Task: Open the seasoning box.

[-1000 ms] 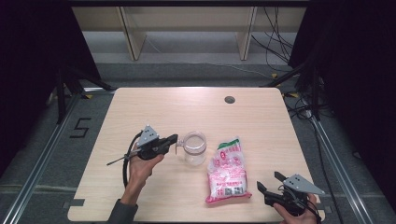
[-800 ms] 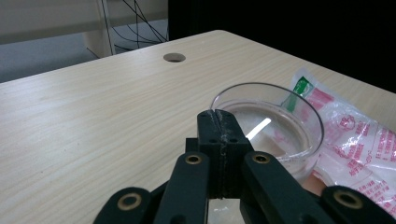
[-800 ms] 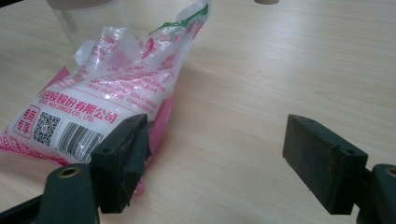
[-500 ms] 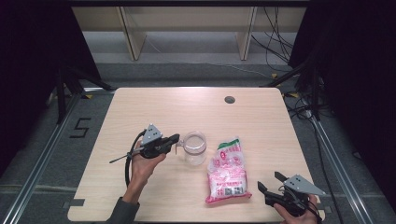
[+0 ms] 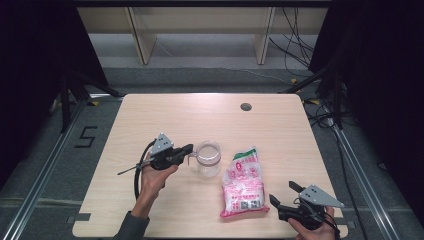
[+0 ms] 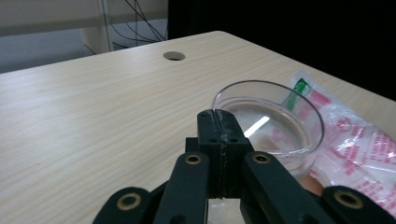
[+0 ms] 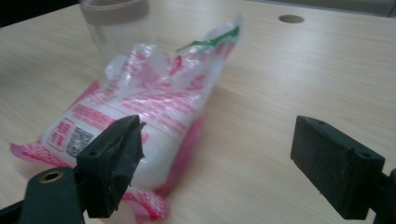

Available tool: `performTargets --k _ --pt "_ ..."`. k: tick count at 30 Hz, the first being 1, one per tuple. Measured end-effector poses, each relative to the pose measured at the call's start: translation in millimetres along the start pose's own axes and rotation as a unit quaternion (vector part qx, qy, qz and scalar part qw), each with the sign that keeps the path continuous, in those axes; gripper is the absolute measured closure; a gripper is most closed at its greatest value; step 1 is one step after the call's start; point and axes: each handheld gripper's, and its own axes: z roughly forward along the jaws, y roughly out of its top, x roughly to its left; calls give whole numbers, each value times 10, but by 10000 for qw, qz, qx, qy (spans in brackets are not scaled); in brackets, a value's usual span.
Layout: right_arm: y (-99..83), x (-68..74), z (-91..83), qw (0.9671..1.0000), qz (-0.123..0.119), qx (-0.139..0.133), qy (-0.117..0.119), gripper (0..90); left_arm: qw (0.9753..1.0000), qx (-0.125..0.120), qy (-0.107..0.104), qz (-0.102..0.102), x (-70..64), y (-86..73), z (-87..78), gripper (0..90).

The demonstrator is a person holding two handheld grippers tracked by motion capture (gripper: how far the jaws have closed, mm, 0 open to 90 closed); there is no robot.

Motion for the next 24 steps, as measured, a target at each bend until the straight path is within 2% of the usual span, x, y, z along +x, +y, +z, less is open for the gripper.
performTargets --k 1,2,3,5,6,7,8,10,11,12,13,14,15,17,18,19,20,22,24 --pt "29 28 12 10000 -1 20 37 170 10000 -20 -23 -36 -5 -2 8 894" --pt "60 26 41 9998 -190 -39 63 162 10000 -11 -18 -38 -5 -1 6 894" --pt "89 58 56 9997 -186 -65 129 164 10000 -7 -3 -16 1 -1 2 894" --pt "134 117 82 9996 -252 -38 106 176 10000 -52 -16 -52 7 -8 1 894" --pt "168 100 124 9983 -553 -112 149 194 10000 -39 43 -61 3 -7 -7 894" --pt "189 130 154 9987 -462 -76 198 215 10000 -35 75 -10 13 -4 -13 894" --pt "219 150 177 9985 -497 -85 189 248 9999 -35 100 19 23 -4 -19 894" --pt "283 194 234 9981 -558 -25 278 328 9998 -67 99 -130 28 -17 -26 894" --pt "317 210 269 9976 -554 -34 414 387 9999 -73 29 -120 34 -18 -27 894" --pt "351 234 299 9973 -571 -43 468 414 9999 -56 51 -94 31 -15 -29 894" --pt "387 242 333 9965 -699 -50 457 433 9999 11 136 -12 28 -12 -31 894" --pt "418 264 354 9966 -678 20 475 463 9997 114 180 107 30 -21 -16 893" --pt "446 263 396 9958 -778 -82 482 496 9995 148 233 147 35 -44 2 893" --pt "490 287 456 9956 -805 16 479 519 9997 107 212 -72 62 -83 16 893" --pt "510 293 488 9952 -858 -1 473 524 9998 23 121 -161 82 -84 11 892" --pt "524 299 518 9946 -916 -33 487 524 9997 -25 128 -201 85 -74 0 892" --pt "532 303 541 9948 -905 -90 459 529 9997 -53 155 -167 76 -59 -10 891" --pt "553 318 557 9949 -873 24 512 538 9999 -137 76 -10 50 -22 -28 892" --pt "573 318 575 9942 -944 -18 521 560 9998 -134 112 50 2 3 -26 892"
